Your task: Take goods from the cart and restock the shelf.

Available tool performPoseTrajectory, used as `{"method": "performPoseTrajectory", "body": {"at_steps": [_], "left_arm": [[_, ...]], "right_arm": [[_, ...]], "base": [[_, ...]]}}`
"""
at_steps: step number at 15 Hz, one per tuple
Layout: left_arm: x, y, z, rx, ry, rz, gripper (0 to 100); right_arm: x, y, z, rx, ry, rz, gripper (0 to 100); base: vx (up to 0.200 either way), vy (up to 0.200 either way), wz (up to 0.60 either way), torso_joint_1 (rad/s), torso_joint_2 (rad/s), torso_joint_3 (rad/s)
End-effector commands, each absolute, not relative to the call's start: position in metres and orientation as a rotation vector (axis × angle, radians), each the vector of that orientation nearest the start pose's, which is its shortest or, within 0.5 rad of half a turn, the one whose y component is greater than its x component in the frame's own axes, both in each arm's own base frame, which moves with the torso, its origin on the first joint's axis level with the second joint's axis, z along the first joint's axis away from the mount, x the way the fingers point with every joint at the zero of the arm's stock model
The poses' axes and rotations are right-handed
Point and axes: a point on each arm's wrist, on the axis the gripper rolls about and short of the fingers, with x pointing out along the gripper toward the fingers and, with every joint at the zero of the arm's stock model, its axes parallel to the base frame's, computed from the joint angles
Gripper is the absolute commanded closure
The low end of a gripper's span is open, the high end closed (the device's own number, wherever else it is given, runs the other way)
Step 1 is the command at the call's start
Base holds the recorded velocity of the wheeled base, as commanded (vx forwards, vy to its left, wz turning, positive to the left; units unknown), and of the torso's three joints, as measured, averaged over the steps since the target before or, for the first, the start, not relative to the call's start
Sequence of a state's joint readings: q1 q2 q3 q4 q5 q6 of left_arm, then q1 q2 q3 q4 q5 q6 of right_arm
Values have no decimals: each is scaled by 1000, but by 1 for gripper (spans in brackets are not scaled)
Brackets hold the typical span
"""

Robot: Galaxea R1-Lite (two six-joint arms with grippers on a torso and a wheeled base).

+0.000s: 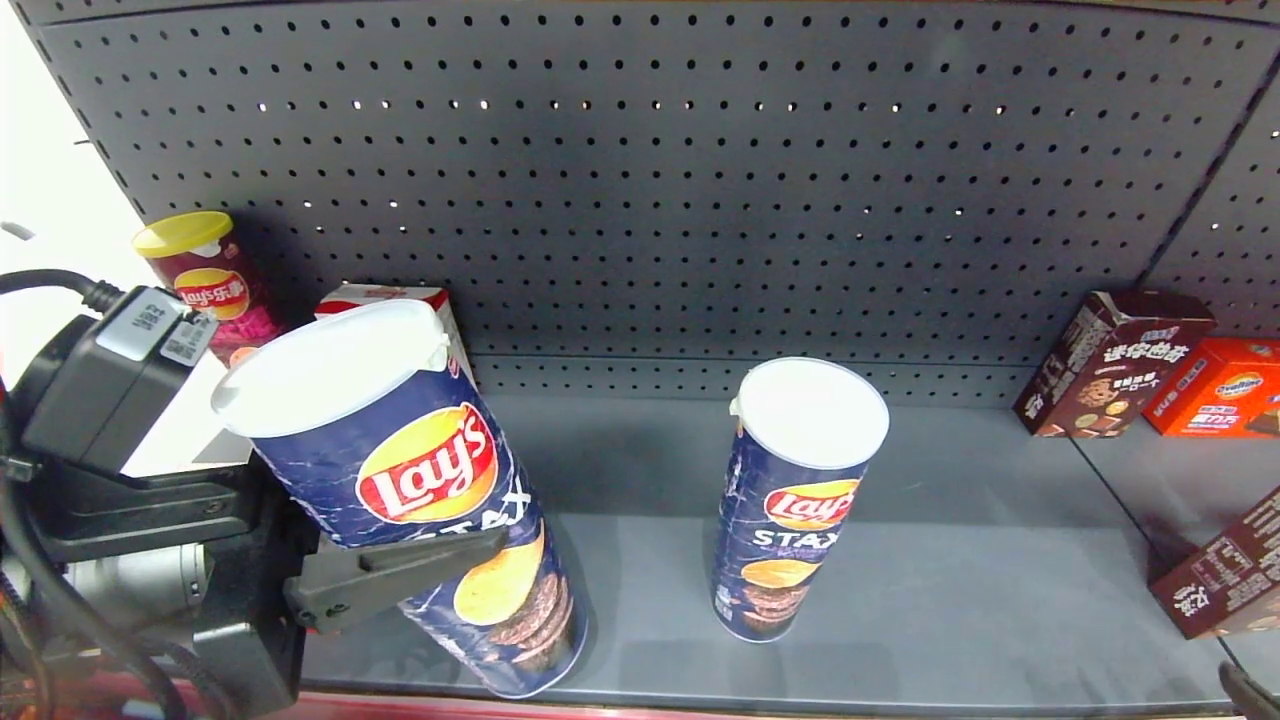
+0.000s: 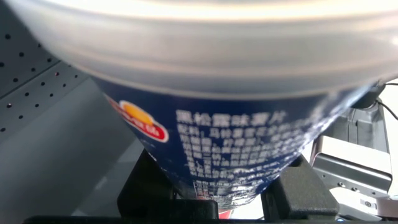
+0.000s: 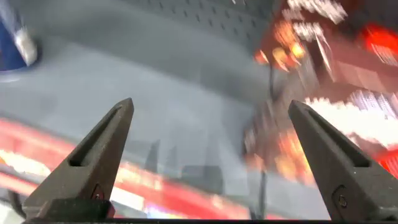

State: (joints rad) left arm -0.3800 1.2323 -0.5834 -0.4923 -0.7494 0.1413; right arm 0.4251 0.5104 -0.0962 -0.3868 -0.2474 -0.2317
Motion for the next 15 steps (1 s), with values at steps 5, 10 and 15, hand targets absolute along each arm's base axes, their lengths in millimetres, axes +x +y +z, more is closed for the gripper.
{"method": "performPoseTrajectory", "body": {"at_steps": [5, 10, 15], "left_arm": [[160, -81, 219, 96, 92, -1141, 100], [160, -81, 219, 96, 92, -1141, 100], [159, -82, 219, 97, 89, -1147, 100]], "right_arm": [[-22, -16, 84, -99, -21, 154, 0], [-22, -12, 83, -84, -37, 327, 0], [-20, -11, 76, -38, -15, 610, 0]], "base": [[0, 0, 0, 0, 0, 0], [0, 0, 0, 0, 0, 0], [0, 0, 0, 0, 0, 0]]}}
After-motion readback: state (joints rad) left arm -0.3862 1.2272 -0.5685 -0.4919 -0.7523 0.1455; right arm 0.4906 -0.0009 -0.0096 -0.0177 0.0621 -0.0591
